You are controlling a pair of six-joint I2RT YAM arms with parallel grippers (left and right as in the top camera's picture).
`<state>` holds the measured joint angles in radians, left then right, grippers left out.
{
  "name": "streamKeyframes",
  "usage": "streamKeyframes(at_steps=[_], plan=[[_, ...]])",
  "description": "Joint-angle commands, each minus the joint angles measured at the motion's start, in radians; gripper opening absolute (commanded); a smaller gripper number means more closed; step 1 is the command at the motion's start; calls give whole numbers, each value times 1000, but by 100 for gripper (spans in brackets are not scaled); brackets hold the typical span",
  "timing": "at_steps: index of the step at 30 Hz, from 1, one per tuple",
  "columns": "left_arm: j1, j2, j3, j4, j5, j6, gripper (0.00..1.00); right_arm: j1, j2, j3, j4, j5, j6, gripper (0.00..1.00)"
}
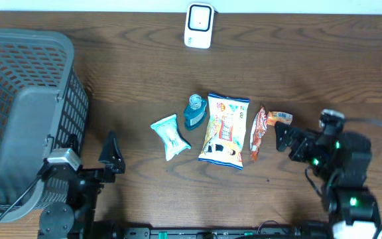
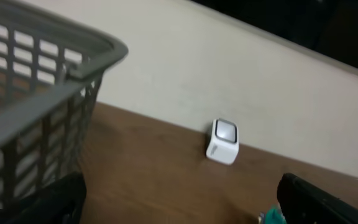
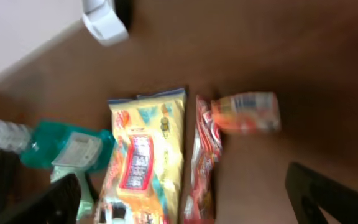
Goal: Scan the item barcode
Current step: 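Move the right gripper to the chocolate bar and grasp it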
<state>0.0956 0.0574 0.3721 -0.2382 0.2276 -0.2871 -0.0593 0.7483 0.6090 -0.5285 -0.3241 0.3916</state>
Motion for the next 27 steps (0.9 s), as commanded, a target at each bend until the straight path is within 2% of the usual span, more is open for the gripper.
streamKeyframes(at_steps=[1, 5, 11, 13, 16, 19, 22, 27], plan=[[4, 1, -18, -15, 27, 16, 98, 9, 129, 115, -75, -54, -41, 99], [4, 1, -19, -65, 27, 16, 98, 9, 217, 130, -73, -179, -41, 99], [4, 1, -19, -119, 27, 16, 98, 13, 309, 130, -28, -163, -41, 99], [4, 1, -19, -129, 26, 16, 98, 27, 322, 130, -14, -148, -42, 95], [4, 1, -19, -150, 27, 16, 98, 72, 342, 130, -22, -46, -25, 89], [4, 1, -19, -188, 27, 16, 98, 142, 376, 130, -36, 103, 44, 88], [4, 1, -19, -233, 27, 16, 98, 224, 431, 130, -28, 220, 116, 88], [4, 1, -19, -265, 27, 16, 98, 333, 553, 130, 20, 375, 180, 80]])
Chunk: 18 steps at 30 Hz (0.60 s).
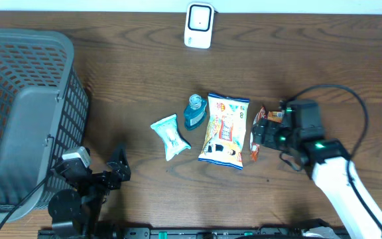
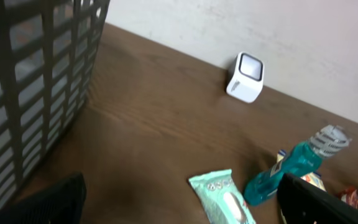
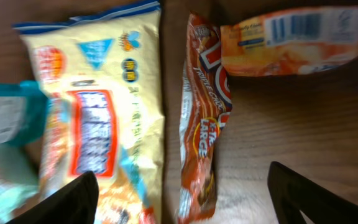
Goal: Scan the item barcode
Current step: 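Move the right gripper to the chocolate bar and grasp it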
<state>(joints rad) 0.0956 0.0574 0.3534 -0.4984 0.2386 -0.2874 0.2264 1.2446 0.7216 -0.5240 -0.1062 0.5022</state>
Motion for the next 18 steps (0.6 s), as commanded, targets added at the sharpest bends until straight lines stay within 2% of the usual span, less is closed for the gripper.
streamKeyframes(at_steps=[1, 13, 15, 18], plan=[[4, 1, -1, -6, 16, 17, 98, 61, 84, 17, 29, 173, 70, 80], [4, 1, -1, -119, 15, 17, 98, 54, 347, 17, 89, 158, 80, 68], [4, 1, -1, -144, 15, 17, 98, 54, 367, 17, 109, 115, 72, 61], [4, 1, -1, -181, 15, 17, 98, 54, 394, 17, 132, 45, 12, 35]])
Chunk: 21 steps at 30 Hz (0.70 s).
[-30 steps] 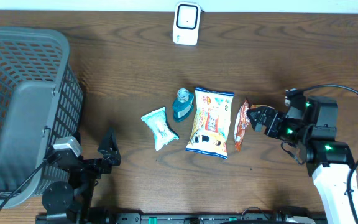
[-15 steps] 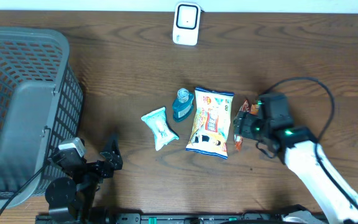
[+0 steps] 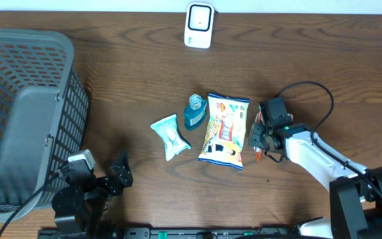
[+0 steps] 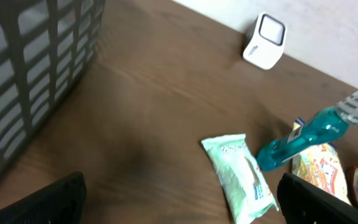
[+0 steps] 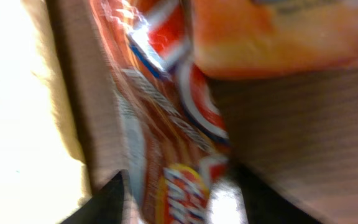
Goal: Scan the item barcode
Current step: 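Move the right gripper to the chocolate bar and grasp it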
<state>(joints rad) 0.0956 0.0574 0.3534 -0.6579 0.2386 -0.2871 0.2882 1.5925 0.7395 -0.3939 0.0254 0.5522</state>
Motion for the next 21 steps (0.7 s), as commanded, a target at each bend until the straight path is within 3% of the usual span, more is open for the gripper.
streamKeyframes(at_steps=[1, 3, 13, 21], plan=[[4, 1, -1, -33, 15, 16, 98, -8, 55, -1, 1, -94, -55, 23], [4, 1, -1, -59, 15, 16, 98, -8, 66, -1, -7, -119, -76, 1], [4, 1, -1, -183, 15, 16, 98, -22, 33, 2, 9, -316, -190, 1], [4, 1, -1, -232, 15, 16, 98, -148, -185, 5, -47, -726, -414, 1]])
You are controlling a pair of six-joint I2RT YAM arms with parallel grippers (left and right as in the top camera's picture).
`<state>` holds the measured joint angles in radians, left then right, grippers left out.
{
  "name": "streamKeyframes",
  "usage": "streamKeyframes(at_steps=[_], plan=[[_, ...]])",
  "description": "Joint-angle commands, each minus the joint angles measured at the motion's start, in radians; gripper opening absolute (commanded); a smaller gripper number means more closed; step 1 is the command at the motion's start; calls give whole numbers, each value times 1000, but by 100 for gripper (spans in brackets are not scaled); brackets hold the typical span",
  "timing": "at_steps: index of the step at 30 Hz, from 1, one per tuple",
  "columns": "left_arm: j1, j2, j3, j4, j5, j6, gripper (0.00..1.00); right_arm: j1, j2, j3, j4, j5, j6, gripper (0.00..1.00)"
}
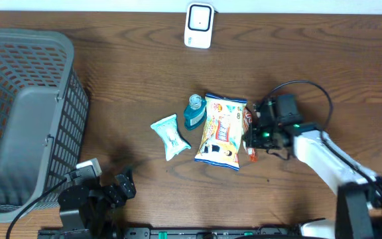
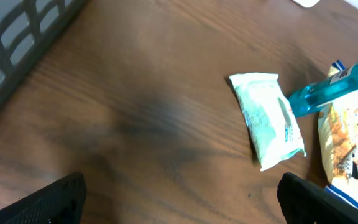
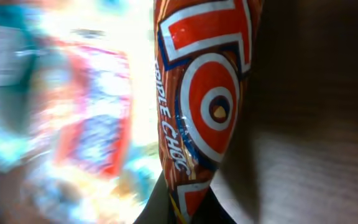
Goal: Scan the item barcode
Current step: 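Move the right gripper to the chocolate bar and grasp it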
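Note:
The red snack bar (image 3: 207,93), lettered "TRIPLE CHOC", fills the right wrist view. My right gripper (image 3: 188,202) is shut on its lower end. From overhead, the bar (image 1: 247,127) lies against the right edge of a yellow chips bag (image 1: 221,131), under the right gripper (image 1: 253,135). The white barcode scanner (image 1: 198,25) stands at the far edge of the table. My left gripper (image 1: 123,186) hangs open by the front edge, nothing between its fingers (image 2: 61,199). The orange packet is hidden under the right arm.
A grey basket (image 1: 25,119) fills the left side. A mint wipes pack (image 1: 170,137) and a blue bottle (image 1: 194,111) lie left of the chips bag. In the left wrist view the wipes pack (image 2: 267,118) lies ahead on the right.
My right gripper, then open around the red bar, is now shut on it. Bar and chips bag sit slightly further left. The left arm has drawn back towards the front edge.
My right gripper first stood open to the right of the snacks. Then it was over the orange packet and red bar, then low around the bar, and now shut on it. Meanwhile the left arm stood lower and nearer the front edge each time, staying open.

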<state>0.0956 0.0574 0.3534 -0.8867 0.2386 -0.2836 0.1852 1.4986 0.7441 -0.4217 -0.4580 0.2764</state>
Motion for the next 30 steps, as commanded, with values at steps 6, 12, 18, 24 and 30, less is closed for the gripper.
streamKeyframes(at_steps=[6, 12, 18, 24, 30], plan=[[4, 1, -1, -3, 15, 13, 98, -132, -198, 1, -134, -646, -394, 1], [4, 1, -1, -3, 15, 13, 98, -140, -212, 0, -177, -949, -615, 1], [4, 1, -1, -3, 15, 13, 98, -139, -212, 0, -174, -1104, -674, 1], [4, 1, -1, -3, 15, 13, 98, -138, -212, 0, -203, -1104, -674, 1], [4, 1, -1, -3, 15, 13, 98, -138, -212, 0, -203, -1104, -674, 1]])
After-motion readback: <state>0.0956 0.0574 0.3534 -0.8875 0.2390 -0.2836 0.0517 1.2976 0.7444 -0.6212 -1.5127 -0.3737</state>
